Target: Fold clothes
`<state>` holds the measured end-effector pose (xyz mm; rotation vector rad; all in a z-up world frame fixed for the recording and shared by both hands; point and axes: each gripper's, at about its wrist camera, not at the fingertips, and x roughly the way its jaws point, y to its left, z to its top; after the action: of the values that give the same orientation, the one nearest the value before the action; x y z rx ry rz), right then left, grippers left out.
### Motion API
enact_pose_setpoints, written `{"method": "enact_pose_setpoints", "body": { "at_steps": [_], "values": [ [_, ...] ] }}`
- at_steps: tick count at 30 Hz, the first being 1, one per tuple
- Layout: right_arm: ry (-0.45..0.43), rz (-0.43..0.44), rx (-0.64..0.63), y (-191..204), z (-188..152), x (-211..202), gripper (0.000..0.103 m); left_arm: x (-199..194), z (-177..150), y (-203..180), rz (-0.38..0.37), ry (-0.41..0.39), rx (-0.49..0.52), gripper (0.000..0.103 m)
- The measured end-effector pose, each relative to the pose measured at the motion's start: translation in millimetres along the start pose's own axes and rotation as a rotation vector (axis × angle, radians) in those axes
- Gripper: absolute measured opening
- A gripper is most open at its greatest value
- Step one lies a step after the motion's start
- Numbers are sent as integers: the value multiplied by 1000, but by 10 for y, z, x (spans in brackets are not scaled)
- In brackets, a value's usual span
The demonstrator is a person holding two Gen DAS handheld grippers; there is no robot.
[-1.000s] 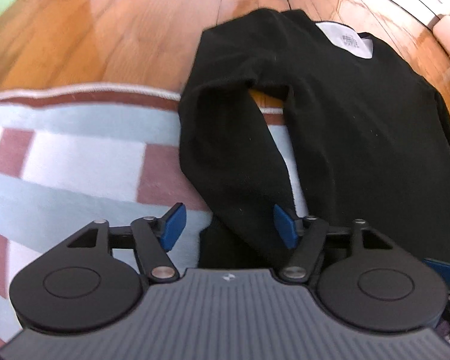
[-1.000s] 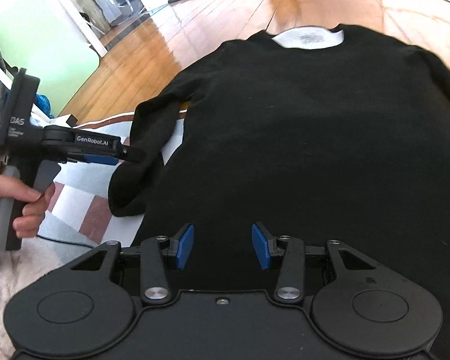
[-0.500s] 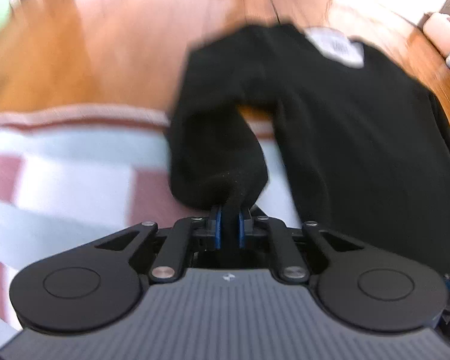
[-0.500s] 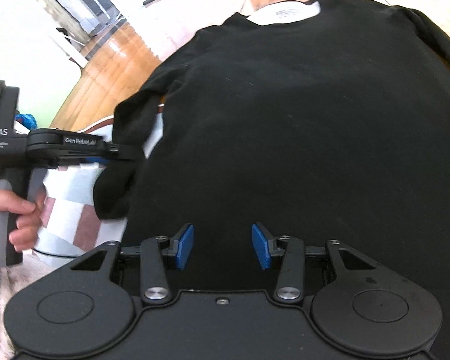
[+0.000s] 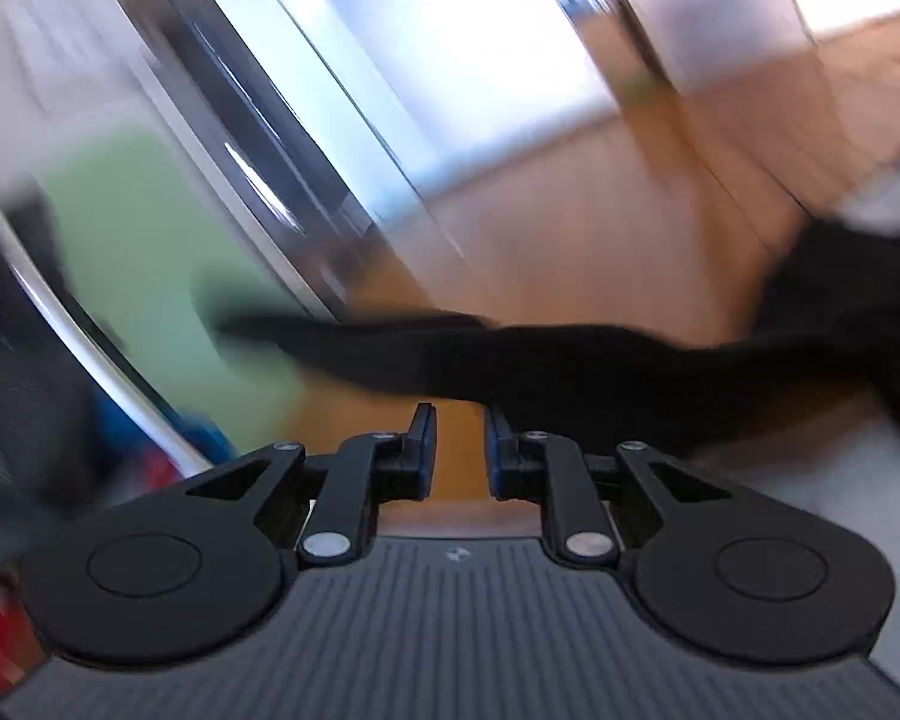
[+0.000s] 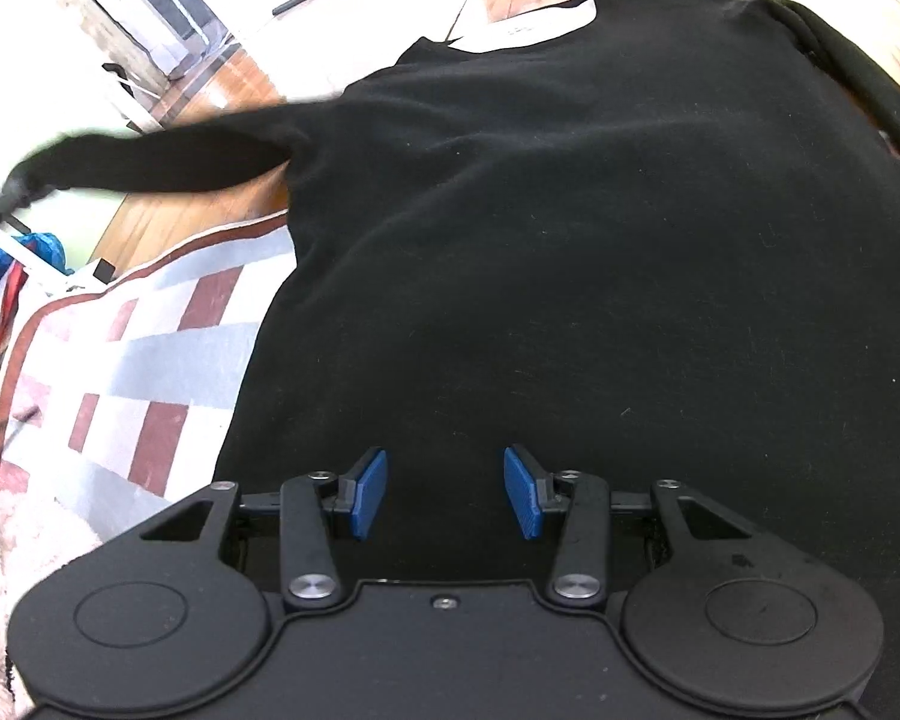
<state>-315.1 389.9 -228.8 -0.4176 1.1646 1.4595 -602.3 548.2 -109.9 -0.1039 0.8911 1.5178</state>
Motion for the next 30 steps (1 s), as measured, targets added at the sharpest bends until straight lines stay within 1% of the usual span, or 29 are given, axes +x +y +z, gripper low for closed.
{"method": "enact_pose_setpoints", "body": {
  "at_steps": [2, 3, 4, 5, 6, 8, 9, 10, 11, 14, 15, 16, 20, 21, 22, 24, 25, 26, 27, 28, 29, 30],
  "values": [
    [1, 4, 2, -19, 1, -9, 49, 108, -191, 55, -140, 149, -72, 16],
    [1, 6, 4, -29, 1, -14, 49, 145, -250, 102, -197, 202, -111, 16],
    [2, 6, 4, -33, 3, -13, 49, 163, -270, 164, -239, 233, -147, 16],
    [2, 6, 4, -33, 6, -9, 49, 168, -267, 243, -268, 246, -190, 16],
    [3, 5, 4, -34, 8, -5, 49, 173, -235, 332, -285, 240, -231, 16],
    [3, 5, 3, -35, 13, 4, 49, 201, -174, 483, -319, 233, -292, 26],
    [2, 3, 2, -27, 13, 7, 50, 235, -150, 524, -330, 235, -322, 38],
    [0, 1, -1, -15, 11, 11, 51, 296, -117, 550, -338, 239, -353, 45],
    [-2, -1, -3, -2, 9, 14, 52, 377, -98, 575, -332, 244, -367, 45],
    [-9, -15, -39, 37, -38, 28, 53, 687, -85, 650, -270, 262, -354, 46],
    [-10, -21, -55, 54, -51, 23, 53, 790, -80, 675, -249, 268, -350, 47],
    [-10, -28, -72, 72, -64, 15, 53, 893, -75, 700, -229, 274, -346, 52],
    [0, -31, -95, 89, -49, 1, 53, 1306, -57, 801, -146, 298, -329, 59],
    [5, -24, -92, 88, -28, 5, 53, 1412, -66, 818, -143, 306, -325, 62],
    [11, -10, -90, 87, -6, 10, 53, 1508, -91, 820, -161, 322, -322, 64],
    [22, 27, -98, 120, 22, 18, 53, 1650, -113, 791, -195, 361, -308, 64],
    [27, 46, -104, 140, 34, 22, 53, 1678, -100, 770, -202, 361, -288, 54],
    [30, 61, -109, 171, 40, 31, 53, 1665, -68, 747, -198, 344, -257, 40],
    [35, 68, -112, 200, 32, 44, 53, 1653, -35, 724, -194, 327, -226, 4],
    [41, 72, -113, 225, 18, 57, 53, 1618, -10, 723, -184, 307, -214, 5],
    [47, 76, -114, 250, 4, 71, 53, 1518, -5, 778, -168, 272, -245, 5],
    [53, 78, -113, 271, -17, 90, 53, 1376, -13, 868, -151, 224, -299, 5]
  ]
}}
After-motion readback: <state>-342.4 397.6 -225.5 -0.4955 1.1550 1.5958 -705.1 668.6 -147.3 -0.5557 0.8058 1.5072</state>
